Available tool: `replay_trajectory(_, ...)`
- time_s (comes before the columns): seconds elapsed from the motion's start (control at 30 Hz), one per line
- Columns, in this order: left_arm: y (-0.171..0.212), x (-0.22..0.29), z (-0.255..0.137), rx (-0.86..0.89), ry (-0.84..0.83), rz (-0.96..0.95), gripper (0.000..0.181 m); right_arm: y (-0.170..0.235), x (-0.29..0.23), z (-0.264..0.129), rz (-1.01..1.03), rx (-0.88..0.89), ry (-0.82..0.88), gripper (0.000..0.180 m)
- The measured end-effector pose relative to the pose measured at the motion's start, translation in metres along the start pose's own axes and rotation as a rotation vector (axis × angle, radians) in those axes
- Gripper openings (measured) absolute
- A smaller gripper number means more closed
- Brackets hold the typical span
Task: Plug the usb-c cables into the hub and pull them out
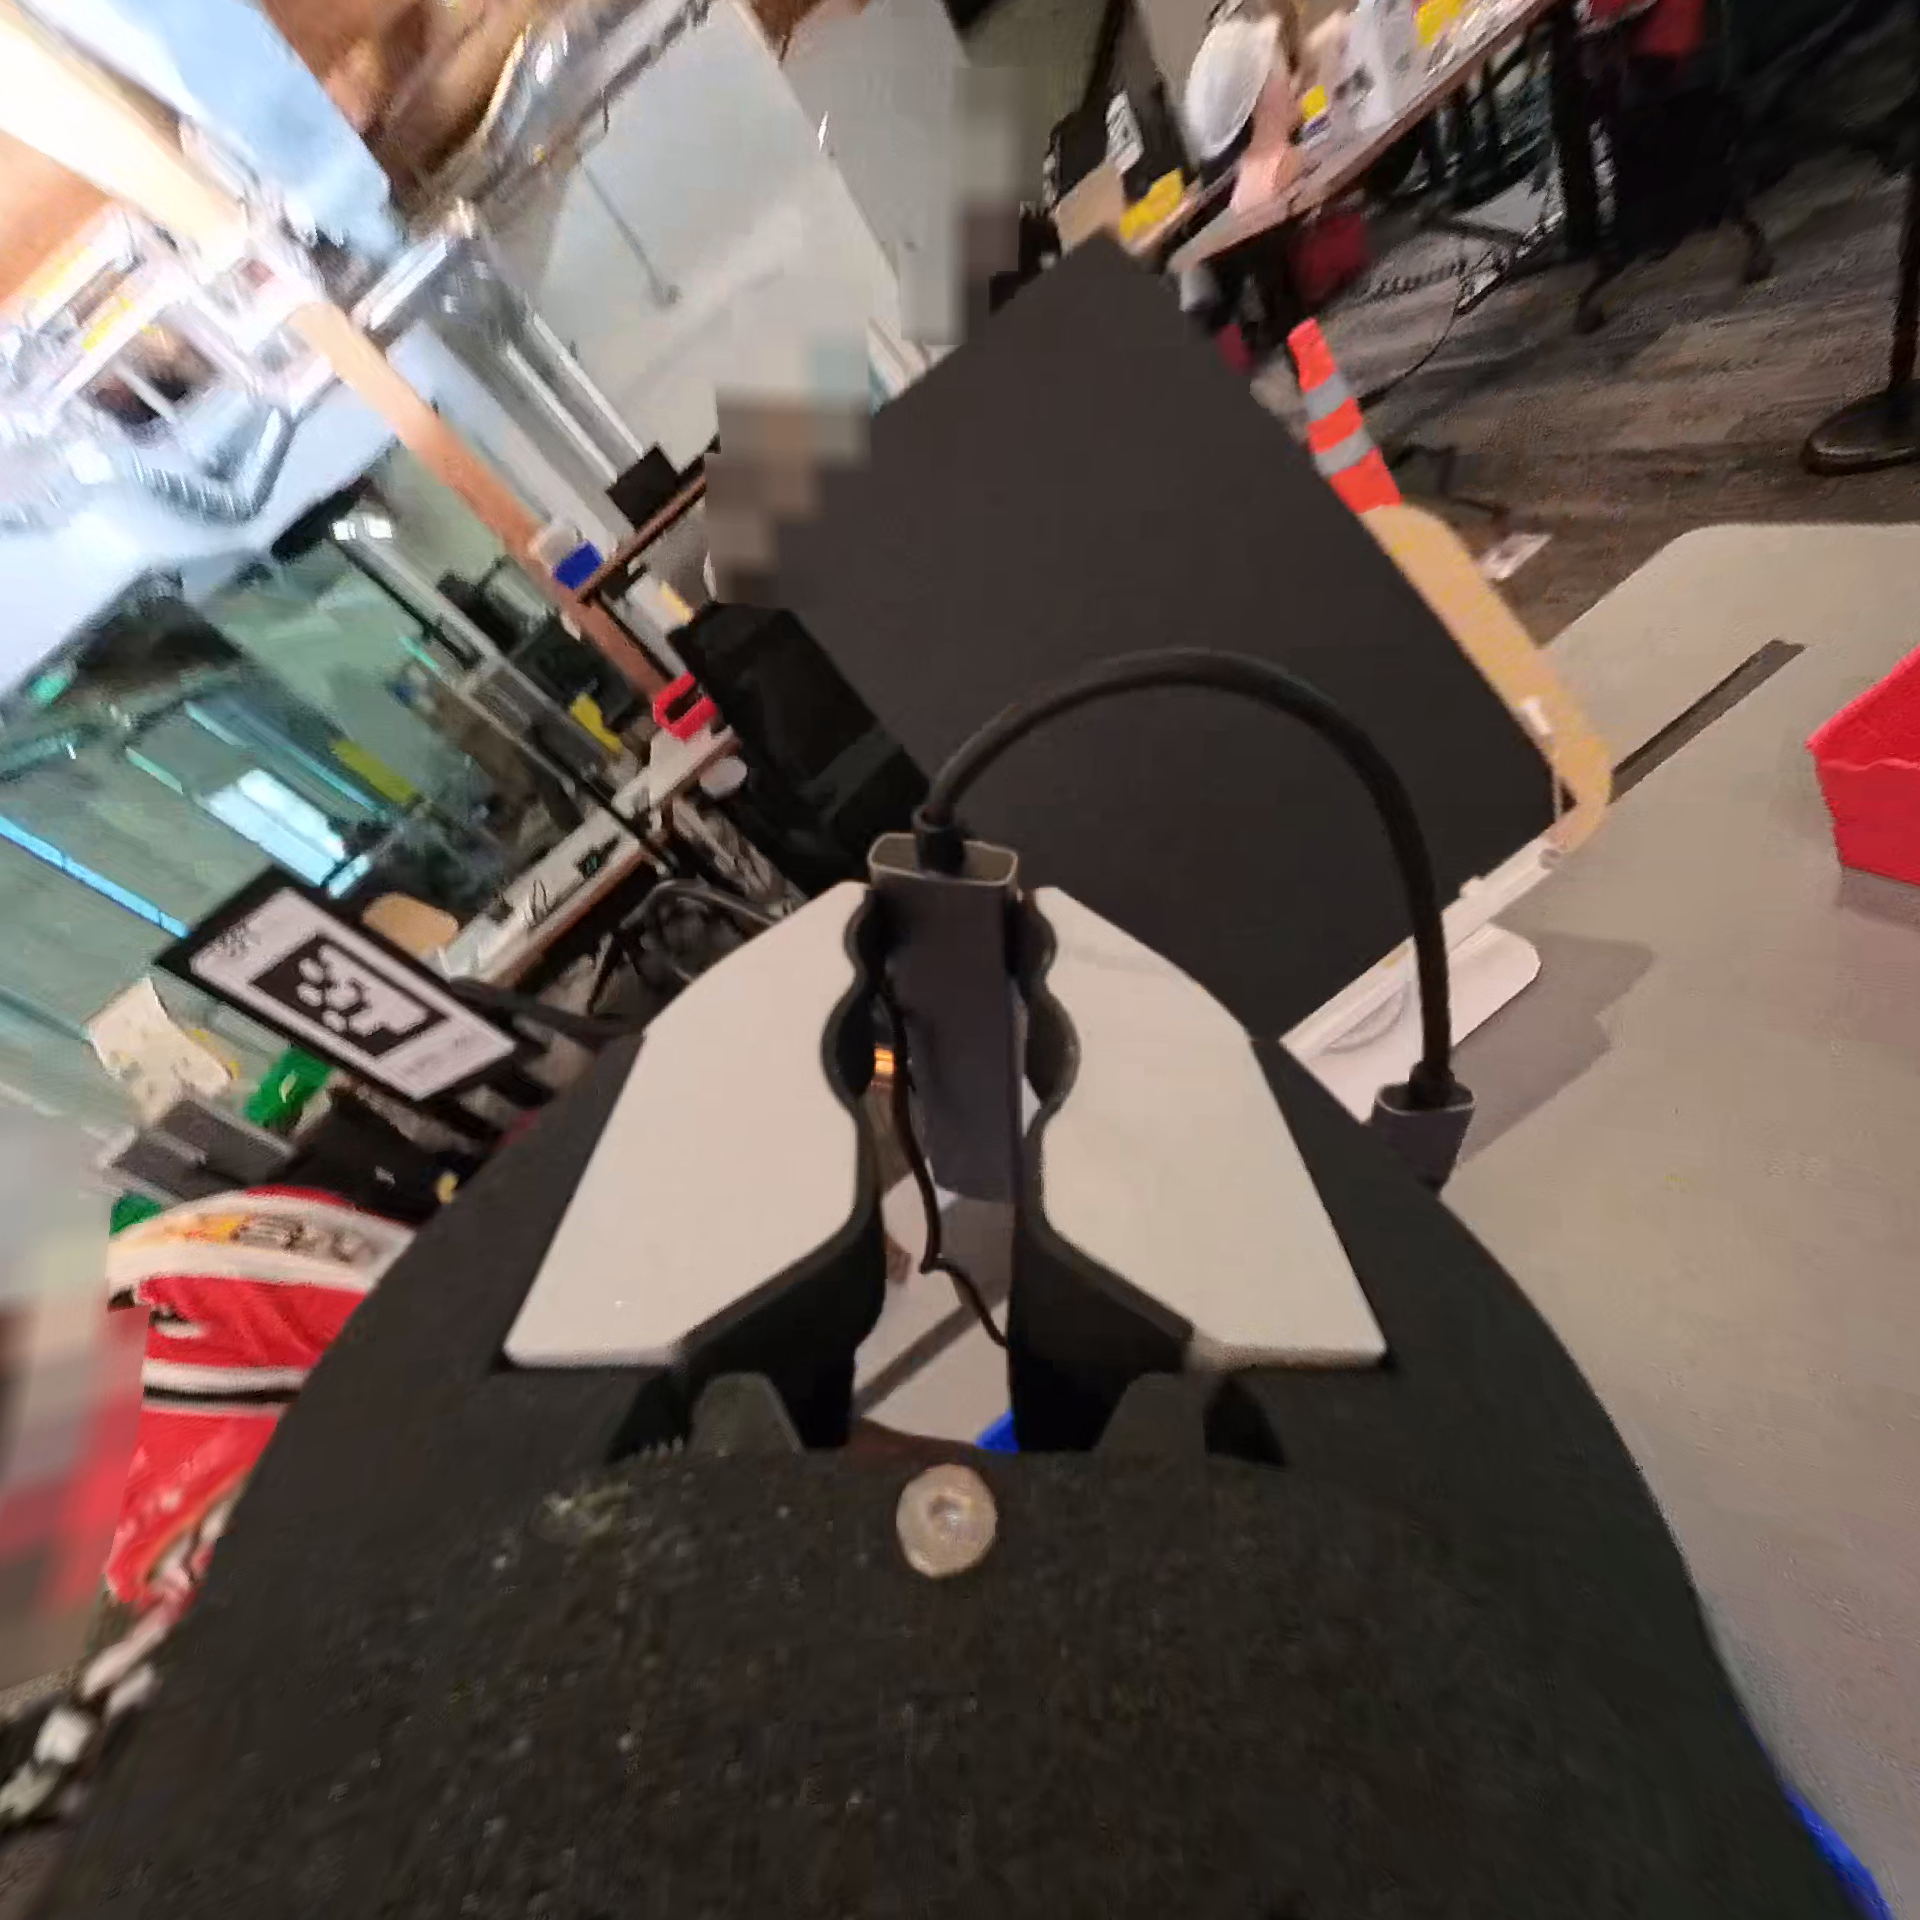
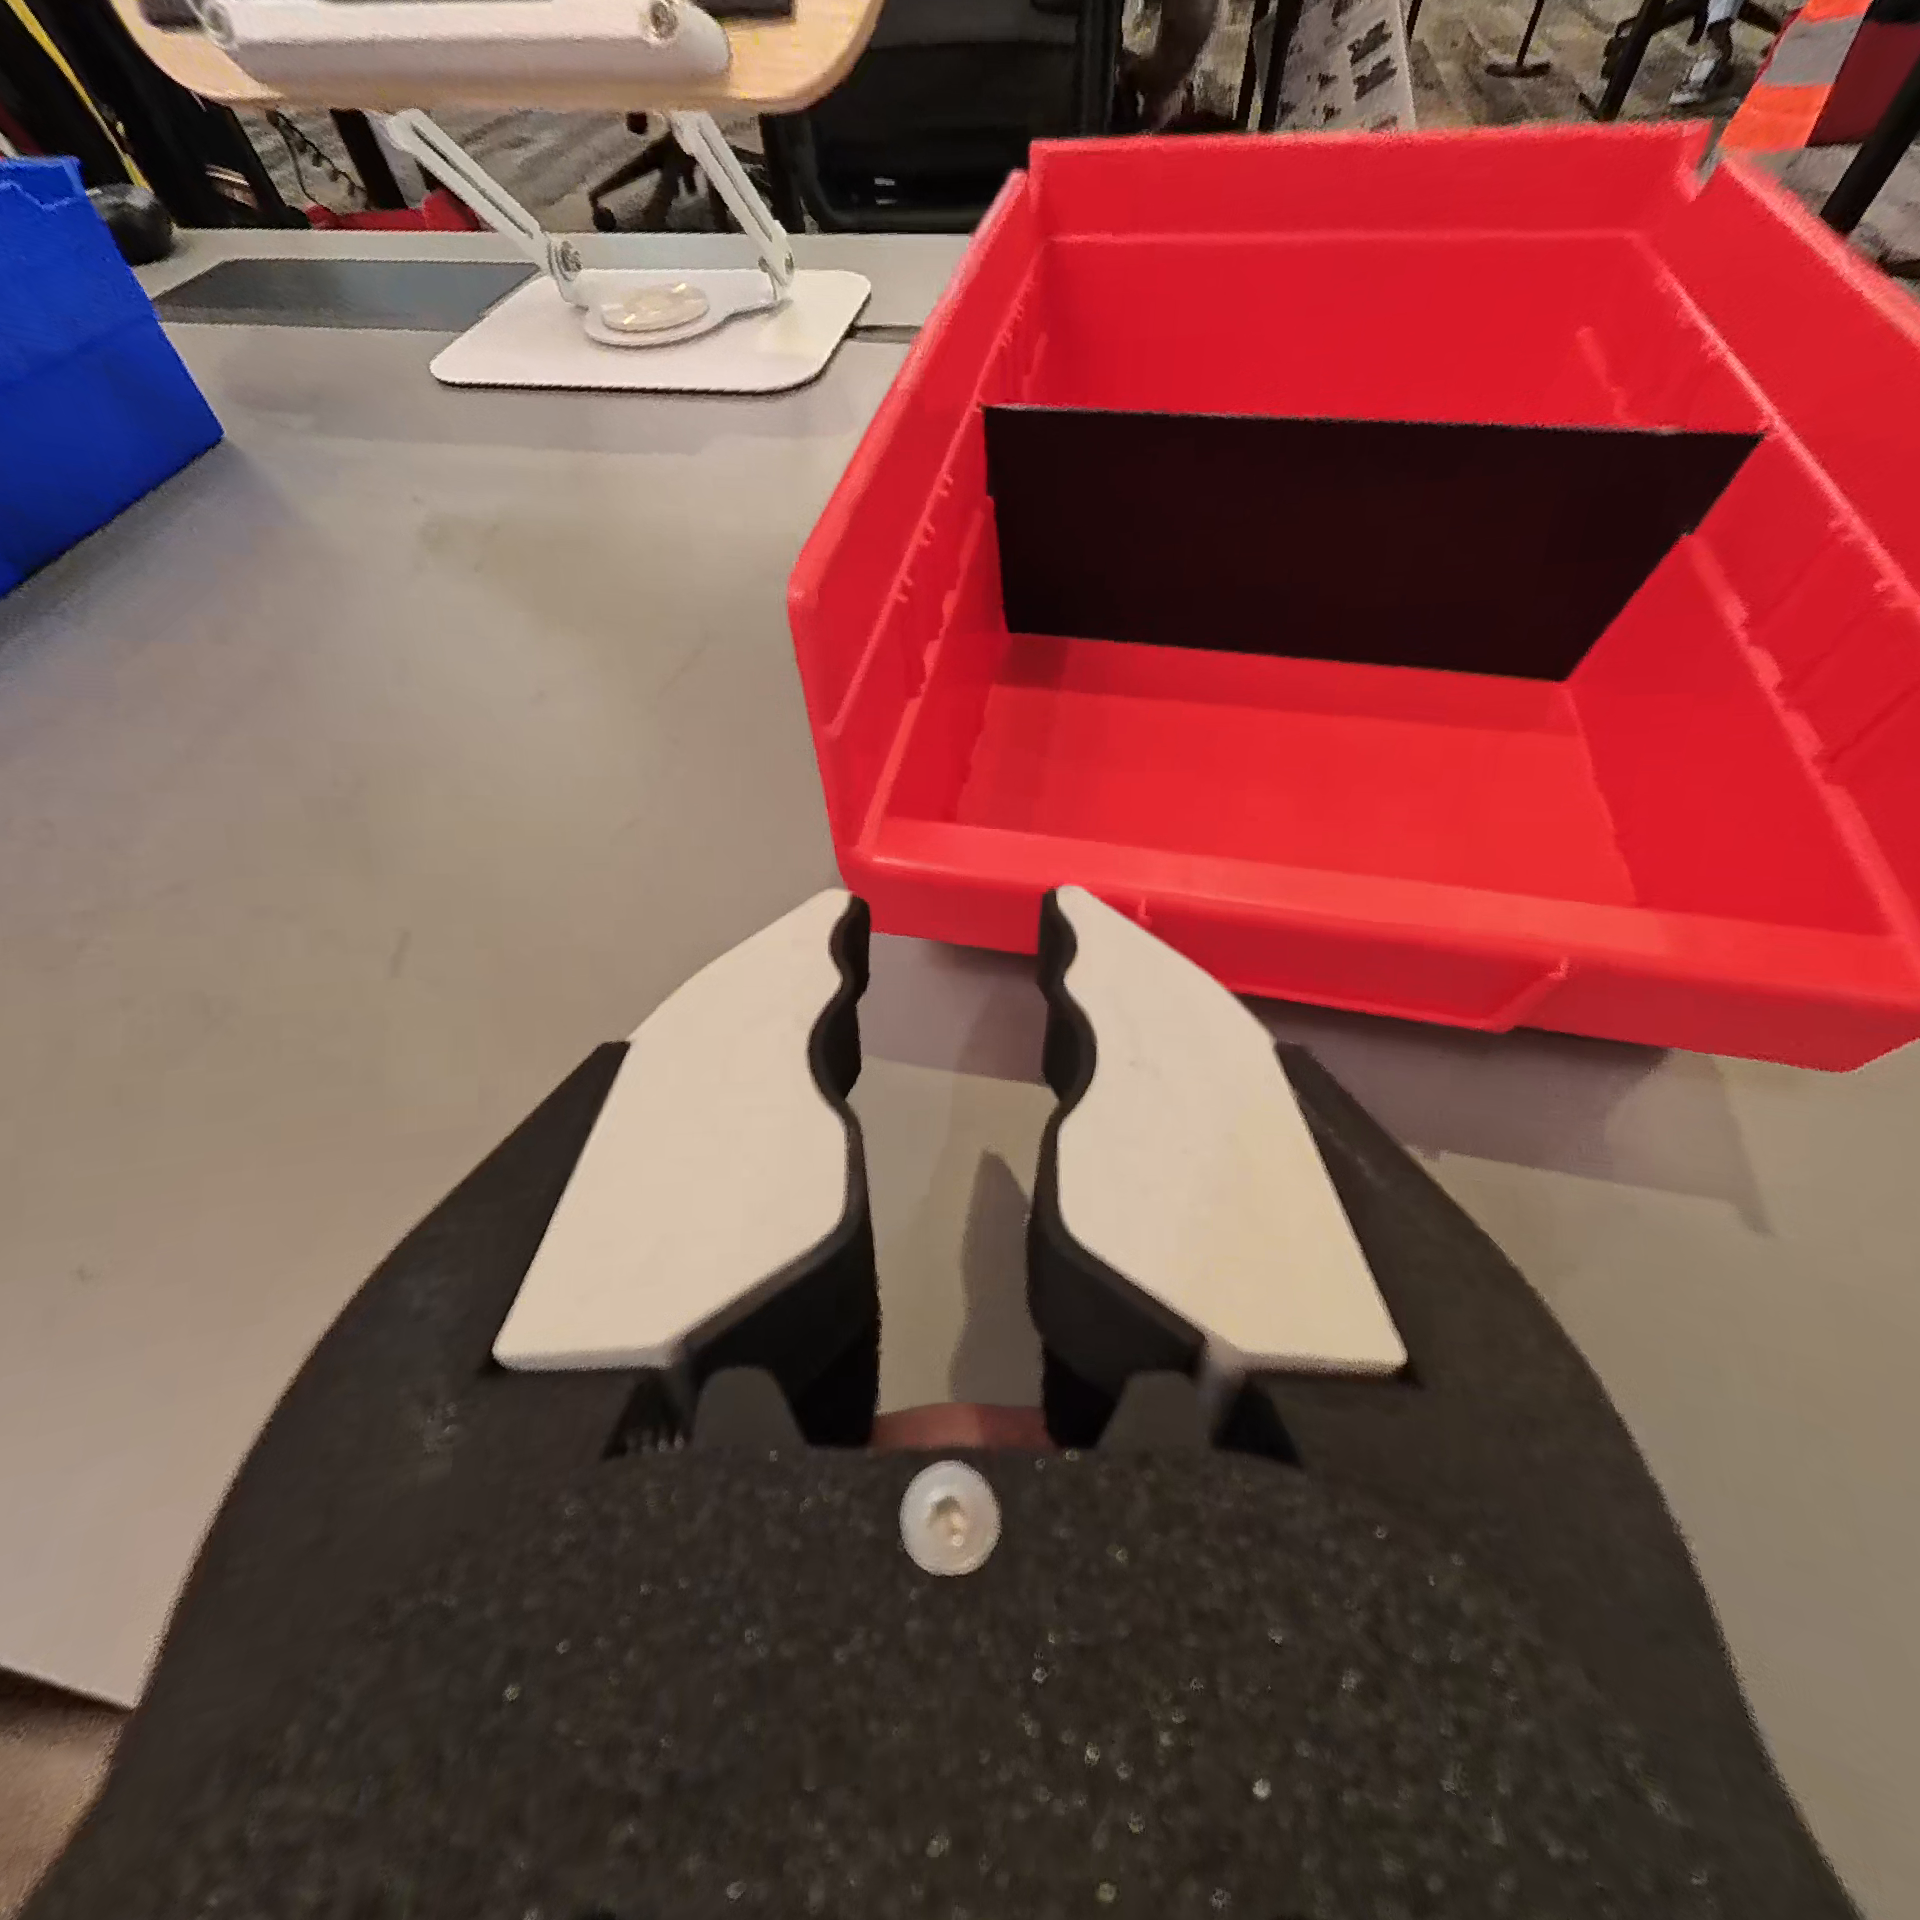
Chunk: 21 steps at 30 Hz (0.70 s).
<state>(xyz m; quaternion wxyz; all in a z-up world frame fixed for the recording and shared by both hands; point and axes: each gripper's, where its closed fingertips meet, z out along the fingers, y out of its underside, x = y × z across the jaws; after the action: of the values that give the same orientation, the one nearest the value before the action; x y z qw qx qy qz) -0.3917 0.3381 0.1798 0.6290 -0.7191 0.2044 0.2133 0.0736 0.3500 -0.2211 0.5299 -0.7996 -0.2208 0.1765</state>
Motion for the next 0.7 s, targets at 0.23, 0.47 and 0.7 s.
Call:
replay_trajectory(0.23, -0.002, 0.182, -0.012, 0.157, 0.122, 0.419, 0.024, -0.023, -0.043, -0.016, -0.014, 0.127, -0.213, 0.044)
replay_trajectory(0.47, 0.079, 0.371, -0.021, 0.217, 0.103, 0.735, 0.023, -0.059, -0.124, -0.05, 0.082, 0.236, -0.609, 0.046)
replay_trajectory(0.7, 0.095, 0.451, -0.032, 0.231, 0.052, 0.846, 0.023, -0.049, -0.172, -0.032, 0.065, 0.106, -0.695, 0.043)
